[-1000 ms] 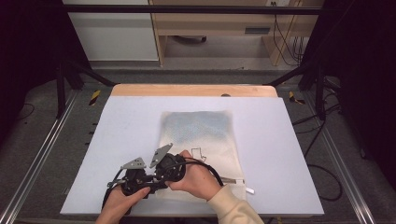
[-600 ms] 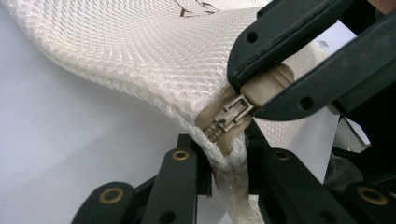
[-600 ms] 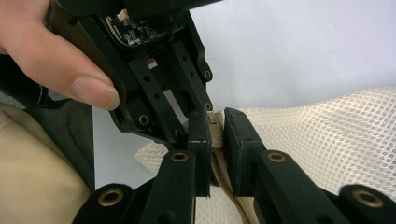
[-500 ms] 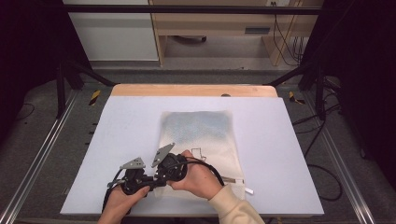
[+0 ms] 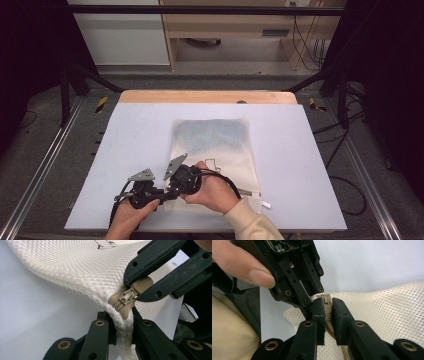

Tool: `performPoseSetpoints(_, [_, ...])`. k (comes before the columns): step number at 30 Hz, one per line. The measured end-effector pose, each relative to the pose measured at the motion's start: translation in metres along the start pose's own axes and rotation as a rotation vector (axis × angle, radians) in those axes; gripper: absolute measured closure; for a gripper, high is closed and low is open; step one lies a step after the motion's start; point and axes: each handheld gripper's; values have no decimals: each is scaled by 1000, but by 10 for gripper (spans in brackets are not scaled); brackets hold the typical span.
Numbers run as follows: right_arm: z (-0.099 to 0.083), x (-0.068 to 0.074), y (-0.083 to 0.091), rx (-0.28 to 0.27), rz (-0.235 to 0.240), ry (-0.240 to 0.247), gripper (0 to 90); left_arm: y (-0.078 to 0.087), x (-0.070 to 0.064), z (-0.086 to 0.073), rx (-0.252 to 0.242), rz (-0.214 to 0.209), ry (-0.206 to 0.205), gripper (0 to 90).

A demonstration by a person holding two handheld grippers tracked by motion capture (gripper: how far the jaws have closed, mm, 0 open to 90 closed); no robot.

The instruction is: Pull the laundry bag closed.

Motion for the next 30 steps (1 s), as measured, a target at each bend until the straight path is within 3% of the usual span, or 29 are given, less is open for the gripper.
performPoseSetpoints(15, [-4,0,0,59,2,3,819,1,0,1,0,13,-3,836])
performPoseSetpoints(30, [-9,-2,3,71,3,13,818,2,-2,1,-3,21,-16,835])
Point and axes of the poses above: each handheld gripper's, and its own axes: y roughly backward along the jaws, z roughly out of its top, x roughly to its left, and after that the axes turned 13 degrees about y, right-handed
